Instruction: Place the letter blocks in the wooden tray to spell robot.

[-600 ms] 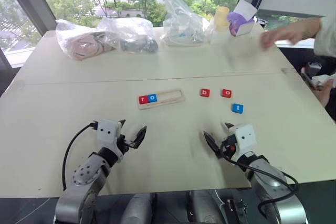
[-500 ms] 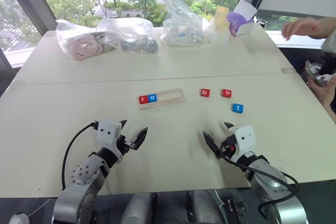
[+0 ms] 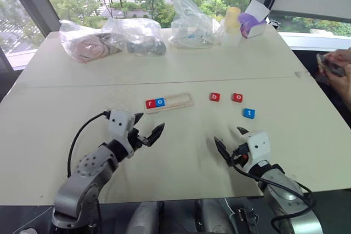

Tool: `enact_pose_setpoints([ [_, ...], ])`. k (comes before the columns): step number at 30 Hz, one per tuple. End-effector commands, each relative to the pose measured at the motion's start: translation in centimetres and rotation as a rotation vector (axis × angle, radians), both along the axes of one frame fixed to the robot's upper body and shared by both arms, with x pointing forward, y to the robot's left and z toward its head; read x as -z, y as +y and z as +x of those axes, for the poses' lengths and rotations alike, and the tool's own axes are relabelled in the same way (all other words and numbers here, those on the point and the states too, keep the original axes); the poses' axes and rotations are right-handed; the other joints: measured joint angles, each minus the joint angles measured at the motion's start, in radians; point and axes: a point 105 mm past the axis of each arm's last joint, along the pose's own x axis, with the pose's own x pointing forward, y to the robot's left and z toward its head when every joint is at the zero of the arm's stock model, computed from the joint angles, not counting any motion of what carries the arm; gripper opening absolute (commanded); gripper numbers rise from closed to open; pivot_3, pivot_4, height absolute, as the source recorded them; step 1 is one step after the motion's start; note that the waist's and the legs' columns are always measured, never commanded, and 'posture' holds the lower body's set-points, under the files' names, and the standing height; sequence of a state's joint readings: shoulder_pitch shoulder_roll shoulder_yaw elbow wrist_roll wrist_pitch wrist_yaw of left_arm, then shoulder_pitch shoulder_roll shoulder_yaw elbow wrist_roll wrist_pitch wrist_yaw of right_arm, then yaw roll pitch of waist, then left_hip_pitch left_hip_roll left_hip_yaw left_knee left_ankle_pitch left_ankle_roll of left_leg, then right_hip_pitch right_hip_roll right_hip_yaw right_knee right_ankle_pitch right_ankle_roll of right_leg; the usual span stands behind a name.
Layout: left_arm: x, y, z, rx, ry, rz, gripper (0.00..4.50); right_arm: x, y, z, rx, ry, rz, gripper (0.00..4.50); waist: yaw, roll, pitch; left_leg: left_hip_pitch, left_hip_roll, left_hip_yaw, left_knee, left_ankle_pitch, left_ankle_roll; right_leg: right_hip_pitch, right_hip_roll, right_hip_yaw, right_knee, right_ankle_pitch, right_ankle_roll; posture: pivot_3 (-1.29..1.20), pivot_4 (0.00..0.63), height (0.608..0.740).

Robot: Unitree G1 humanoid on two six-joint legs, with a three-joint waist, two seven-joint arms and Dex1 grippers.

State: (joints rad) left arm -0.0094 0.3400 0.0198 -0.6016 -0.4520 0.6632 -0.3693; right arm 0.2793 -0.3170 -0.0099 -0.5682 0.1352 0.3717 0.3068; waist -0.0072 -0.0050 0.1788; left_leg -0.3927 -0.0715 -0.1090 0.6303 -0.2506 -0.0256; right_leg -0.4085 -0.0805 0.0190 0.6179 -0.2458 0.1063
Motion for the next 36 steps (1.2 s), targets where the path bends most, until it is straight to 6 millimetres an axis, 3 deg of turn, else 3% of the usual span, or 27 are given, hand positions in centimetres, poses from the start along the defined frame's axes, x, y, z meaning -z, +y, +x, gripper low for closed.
enact_pose_setpoints([
  [1,-1.3,-0.4,0.2,0.047,-0.028,-0.008,4.5,-2.3,0.5,0.1,-0.036,-0.09,-0.012,4.47,0.0,0.0,0.0,0.0,0.0,0.0,0.0,0.0,0.0,0.0,0.0,0.0,0.0,0.0,0.0,0.0,0.15,0.74],
  [9,-2.3,0.2,1.1,0.097,-0.05,0.012,4.5,-3.8,1.5,0.6,-0.177,-0.084,-0.016,4.47,-0.001,0.0,0.0,0.0,0.0,0.0,0.0,0.0,0.0,0.0,0.0,0.0,0.001,0.0,0.0,0.0,0.15,0.74],
  [12,-2.7,1.1,2.4,0.111,-0.07,0.026,4.5,-4.7,2.0,0.8,-0.246,-0.078,-0.014,4.47,0.0,0.0,0.0,0.0,0.0,0.0,0.001,0.0,0.0,0.001,0.0,0.0,0.001,0.0,0.0,0.0,0.15,0.74],
  [20,-2.5,4.6,6.4,0.384,-0.045,0.22,4.5,-6.7,3.2,0.7,-0.488,-0.042,-0.09,4.47,0.0,-0.001,0.0,0.0,0.0,0.0,0.001,0.0,0.0,0.0,0.001,-0.001,0.001,0.001,0.001,0.0,0.15,0.74],
  [25,-1.5,6.3,9.5,0.533,-0.016,0.383,4.5,-7.8,3.1,1.0,-0.55,-0.05,-0.152,4.47,0.008,-0.002,0.001,0.0,-0.001,0.001,0.001,0.0,0.001,0.0,0.0,-0.003,0.0,0.002,0.003,0.0,0.15,0.74],
  [29,-0.9,6.2,11.1,0.581,0.002,0.444,4.5,-8.0,3.2,0.9,-0.553,-0.051,-0.162,4.47,0.014,-0.002,0.001,-0.001,-0.001,0.001,0.001,0.0,0.002,0.0,-0.001,-0.003,0.0,0.003,0.004,0.0,0.15,0.74],
  [36,-0.3,5.0,11.8,0.633,0.034,0.481,4.5,-7.9,3.1,0.4,-0.533,-0.045,-0.169,4.47,0.015,-0.005,0.003,-0.008,-0.001,0.001,0.003,-0.001,0.003,-0.006,0.0,-0.003,0.002,0.003,0.005,0.0,0.15,0.74],
])
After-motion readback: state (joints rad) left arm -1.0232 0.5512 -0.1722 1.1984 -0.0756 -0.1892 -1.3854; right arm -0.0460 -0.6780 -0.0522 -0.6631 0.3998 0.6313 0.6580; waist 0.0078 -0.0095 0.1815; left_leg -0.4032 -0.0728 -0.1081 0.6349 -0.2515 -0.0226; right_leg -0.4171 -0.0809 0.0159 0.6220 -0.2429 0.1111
